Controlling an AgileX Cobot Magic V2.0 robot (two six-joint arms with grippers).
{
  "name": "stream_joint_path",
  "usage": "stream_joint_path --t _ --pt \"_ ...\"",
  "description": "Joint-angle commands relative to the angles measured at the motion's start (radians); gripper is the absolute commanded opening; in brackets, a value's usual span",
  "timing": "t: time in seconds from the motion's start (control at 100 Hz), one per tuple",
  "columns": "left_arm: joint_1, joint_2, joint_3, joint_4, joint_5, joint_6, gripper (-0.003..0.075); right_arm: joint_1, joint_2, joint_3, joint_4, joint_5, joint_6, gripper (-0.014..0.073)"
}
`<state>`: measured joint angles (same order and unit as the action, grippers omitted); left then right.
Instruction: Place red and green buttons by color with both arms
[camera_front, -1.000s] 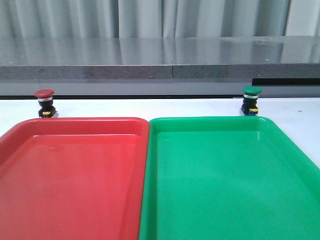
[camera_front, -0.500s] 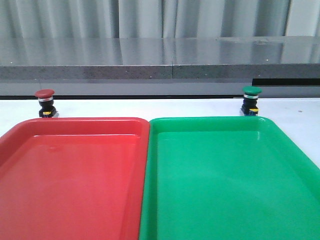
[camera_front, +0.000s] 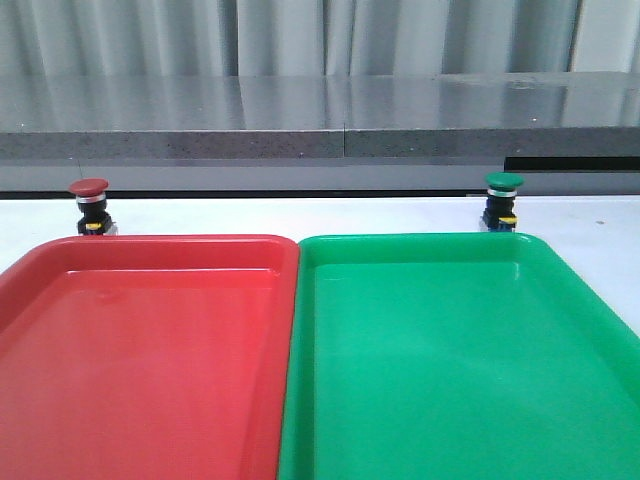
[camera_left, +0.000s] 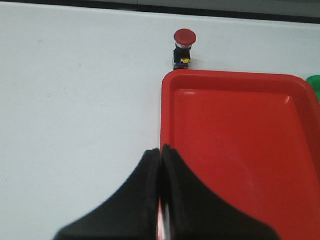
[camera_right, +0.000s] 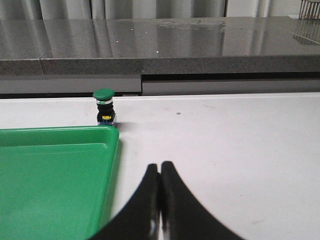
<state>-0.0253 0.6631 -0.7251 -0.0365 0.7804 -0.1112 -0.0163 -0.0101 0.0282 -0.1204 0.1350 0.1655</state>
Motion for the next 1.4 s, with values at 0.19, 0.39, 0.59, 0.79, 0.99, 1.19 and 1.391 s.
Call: stream_joint_path --t 0.19,0.39,0.59,0.79,0.99,1.19,1.391 --pt "-0.001 0.014 -0.038 -0.009 -0.036 -0.002 0.0185 -0.006 -0.015 -0.016 -0.001 -0.079 -0.005 -0.0067" --pt "-0.001 0.014 -0.038 -0.009 -0.018 -0.002 0.0629 -0.006 -0.015 -0.016 -0.001 -0.079 -0.005 -0.0067" --pt "-0.001 0.014 -0.038 -0.012 -0.060 -0.002 0.0660 -0.006 -0.015 -0.016 -0.001 -0.079 -0.005 -0.0067" --pt "-0.001 0.038 -0.050 -0.027 -0.104 -0.002 0.0660 -0.006 -0.015 -0.016 -0.001 -0.079 -0.005 -0.0067" --pt "-0.001 0.204 -0.151 -0.027 -0.118 -0.002 0.0660 -0.006 -0.015 -0.016 -0.001 -0.079 -0.005 -0.0067" --pt "-0.001 0.412 -0.271 -0.027 -0.198 -0.002 0.0660 -0.006 -0.015 -0.016 -0.001 -0.079 -0.005 -0.0067" --pt "-0.013 0.627 -0.408 -0.025 -0.221 0.000 0.0660 -0.006 -0.015 -0.016 -0.001 -0.079 -0.005 -0.0067"
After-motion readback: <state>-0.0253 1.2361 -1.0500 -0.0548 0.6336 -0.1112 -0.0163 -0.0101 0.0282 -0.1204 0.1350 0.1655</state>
